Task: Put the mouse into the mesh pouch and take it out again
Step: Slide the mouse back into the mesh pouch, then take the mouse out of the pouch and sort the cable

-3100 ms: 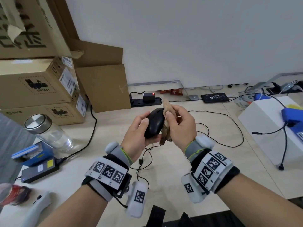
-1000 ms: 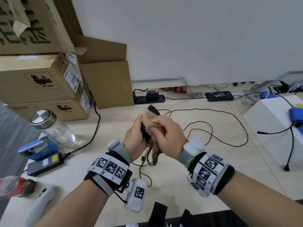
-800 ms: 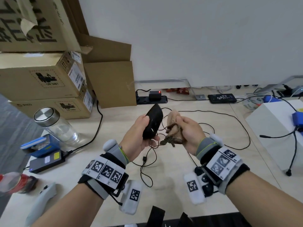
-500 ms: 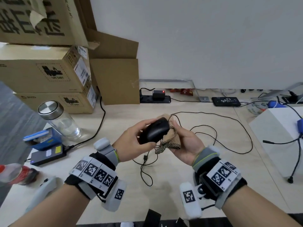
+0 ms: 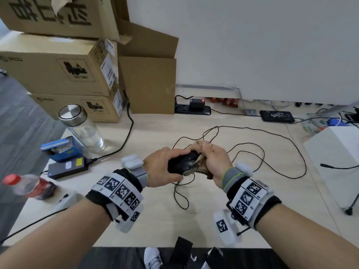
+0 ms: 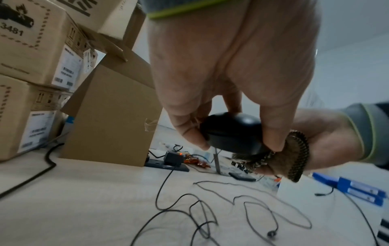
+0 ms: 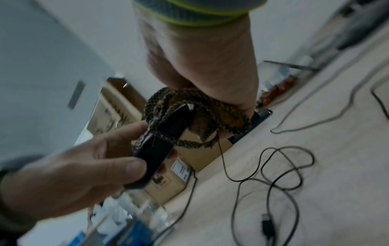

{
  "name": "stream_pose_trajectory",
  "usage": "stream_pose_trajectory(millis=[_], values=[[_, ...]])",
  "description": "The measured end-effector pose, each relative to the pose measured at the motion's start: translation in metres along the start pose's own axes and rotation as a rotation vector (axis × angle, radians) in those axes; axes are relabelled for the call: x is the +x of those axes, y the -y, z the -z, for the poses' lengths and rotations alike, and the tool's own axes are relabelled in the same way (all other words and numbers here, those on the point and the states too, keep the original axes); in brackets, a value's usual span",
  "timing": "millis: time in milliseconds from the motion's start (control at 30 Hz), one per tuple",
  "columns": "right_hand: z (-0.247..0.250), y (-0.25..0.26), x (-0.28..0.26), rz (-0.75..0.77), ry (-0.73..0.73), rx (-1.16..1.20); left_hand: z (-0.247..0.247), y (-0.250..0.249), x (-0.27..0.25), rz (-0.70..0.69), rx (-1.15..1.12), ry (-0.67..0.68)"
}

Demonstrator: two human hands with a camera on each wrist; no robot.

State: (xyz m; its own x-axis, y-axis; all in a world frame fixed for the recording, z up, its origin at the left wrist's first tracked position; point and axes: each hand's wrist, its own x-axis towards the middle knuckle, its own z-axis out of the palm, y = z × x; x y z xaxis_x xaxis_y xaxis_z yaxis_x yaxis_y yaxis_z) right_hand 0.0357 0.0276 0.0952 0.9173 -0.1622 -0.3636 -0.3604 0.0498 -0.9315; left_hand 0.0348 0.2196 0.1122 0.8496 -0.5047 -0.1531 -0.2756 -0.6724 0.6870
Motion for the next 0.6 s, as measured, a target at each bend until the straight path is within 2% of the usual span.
stream_pose_trajectory(millis=[100,200,267,367,433,600], values=[[-0.004,-0.003,0.0,0.054,-0.053,-0.199,-0.004,0.009,-0.007,0.026,0.076,0.036],[-0.006,0.007,0.007,0.079,-0.043,-0.234,-0.017,0.022,-0.016,0.085,0.218,0.171],[-0.01,0.02,0.007,0.11,-0.011,-0.346,-0.028,0.034,-0.024,0.154,0.25,0.253],[-0.017,0.043,0.002,0.198,0.02,-0.486,-0.037,0.04,-0.025,0.181,0.238,0.286],[-0.02,0.054,0.003,0.219,0.0,-0.483,-0.04,0.038,-0.024,0.167,0.262,0.297],[-0.02,0.093,0.015,0.267,-0.03,-0.268,-0.053,0.048,-0.03,0.205,0.461,0.492]])
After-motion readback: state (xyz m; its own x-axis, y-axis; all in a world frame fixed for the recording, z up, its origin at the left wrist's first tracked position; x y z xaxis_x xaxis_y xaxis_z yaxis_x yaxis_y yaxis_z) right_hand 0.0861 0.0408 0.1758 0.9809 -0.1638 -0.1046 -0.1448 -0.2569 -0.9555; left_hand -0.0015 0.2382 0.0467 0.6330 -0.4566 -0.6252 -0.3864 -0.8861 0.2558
